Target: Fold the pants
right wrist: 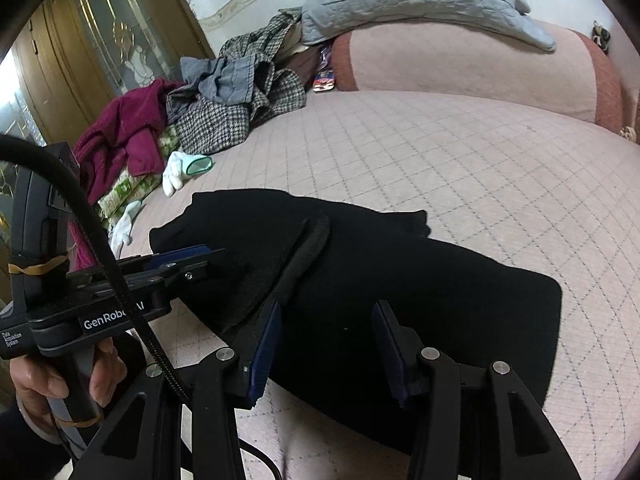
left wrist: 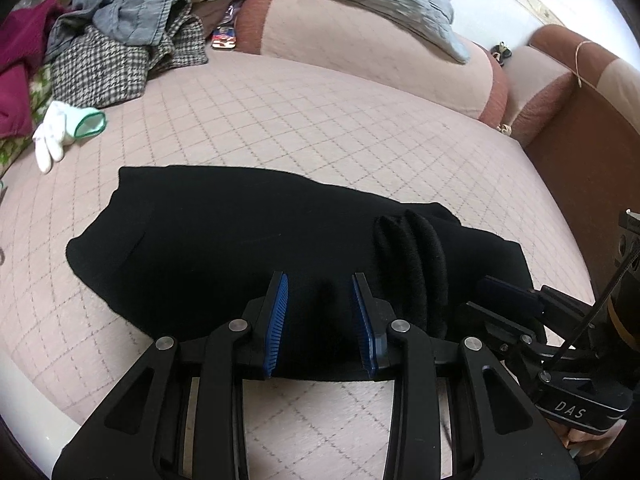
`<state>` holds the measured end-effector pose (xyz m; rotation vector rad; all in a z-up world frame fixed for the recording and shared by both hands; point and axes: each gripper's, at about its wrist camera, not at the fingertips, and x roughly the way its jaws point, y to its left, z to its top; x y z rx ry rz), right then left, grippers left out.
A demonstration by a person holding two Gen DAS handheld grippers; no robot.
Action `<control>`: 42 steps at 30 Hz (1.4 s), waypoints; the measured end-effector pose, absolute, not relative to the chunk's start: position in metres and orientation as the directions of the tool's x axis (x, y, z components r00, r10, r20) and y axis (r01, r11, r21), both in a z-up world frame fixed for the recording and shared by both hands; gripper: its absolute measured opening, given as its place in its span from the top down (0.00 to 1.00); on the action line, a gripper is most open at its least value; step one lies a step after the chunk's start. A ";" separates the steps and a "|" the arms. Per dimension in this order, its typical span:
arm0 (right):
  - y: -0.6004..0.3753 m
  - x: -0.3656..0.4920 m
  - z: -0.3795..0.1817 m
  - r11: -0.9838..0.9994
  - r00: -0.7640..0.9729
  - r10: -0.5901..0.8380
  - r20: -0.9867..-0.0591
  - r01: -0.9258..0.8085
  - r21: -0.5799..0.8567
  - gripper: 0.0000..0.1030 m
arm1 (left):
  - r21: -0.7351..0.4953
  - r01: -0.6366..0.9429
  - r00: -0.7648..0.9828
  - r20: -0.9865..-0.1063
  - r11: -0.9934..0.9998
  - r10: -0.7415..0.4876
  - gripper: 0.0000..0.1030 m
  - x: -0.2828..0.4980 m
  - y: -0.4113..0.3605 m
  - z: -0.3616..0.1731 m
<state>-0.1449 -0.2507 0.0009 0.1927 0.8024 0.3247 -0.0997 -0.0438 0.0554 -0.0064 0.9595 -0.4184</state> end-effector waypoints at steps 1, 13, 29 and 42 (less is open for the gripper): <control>-0.250 -0.145 0.001 0.933 0.648 0.358 -0.672 -0.214 0.291 0.55 | -0.192 0.339 0.498 -0.794 0.921 -0.349 0.70 -0.100 -0.042 0.055; -0.237 -0.133 -0.009 0.921 0.612 0.387 -0.690 -0.220 0.321 0.55 | -0.258 0.286 0.473 -0.800 0.923 -0.370 0.48 -0.094 -0.032 0.046; -0.207 -0.129 -0.005 0.914 0.593 0.403 -0.698 -0.299 0.274 0.55 | -0.272 0.170 0.510 -0.799 0.947 -0.320 0.48 -0.092 0.012 0.054; -0.207 -0.099 0.032 0.902 0.619 0.430 -0.657 -0.327 0.283 0.52 | -0.398 -0.010 0.526 -0.782 0.918 -0.333 0.48 -0.103 0.056 0.053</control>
